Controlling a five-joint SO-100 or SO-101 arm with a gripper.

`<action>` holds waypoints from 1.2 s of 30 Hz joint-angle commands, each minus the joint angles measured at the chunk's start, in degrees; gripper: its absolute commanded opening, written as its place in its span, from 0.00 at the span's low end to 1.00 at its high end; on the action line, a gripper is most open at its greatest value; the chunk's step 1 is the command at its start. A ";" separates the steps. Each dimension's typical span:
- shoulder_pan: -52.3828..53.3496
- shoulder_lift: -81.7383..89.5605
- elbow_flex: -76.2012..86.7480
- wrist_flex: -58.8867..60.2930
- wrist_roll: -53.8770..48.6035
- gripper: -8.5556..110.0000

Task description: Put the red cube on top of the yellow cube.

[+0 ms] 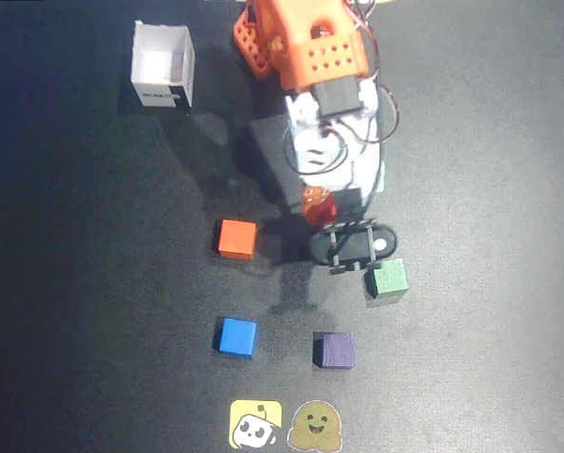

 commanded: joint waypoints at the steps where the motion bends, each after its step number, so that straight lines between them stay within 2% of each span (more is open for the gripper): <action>1: -0.79 2.11 0.00 -0.62 0.44 0.12; 26: -2.46 2.29 3.78 -3.87 2.02 0.12; 36: -2.46 2.99 3.78 -3.87 2.99 0.16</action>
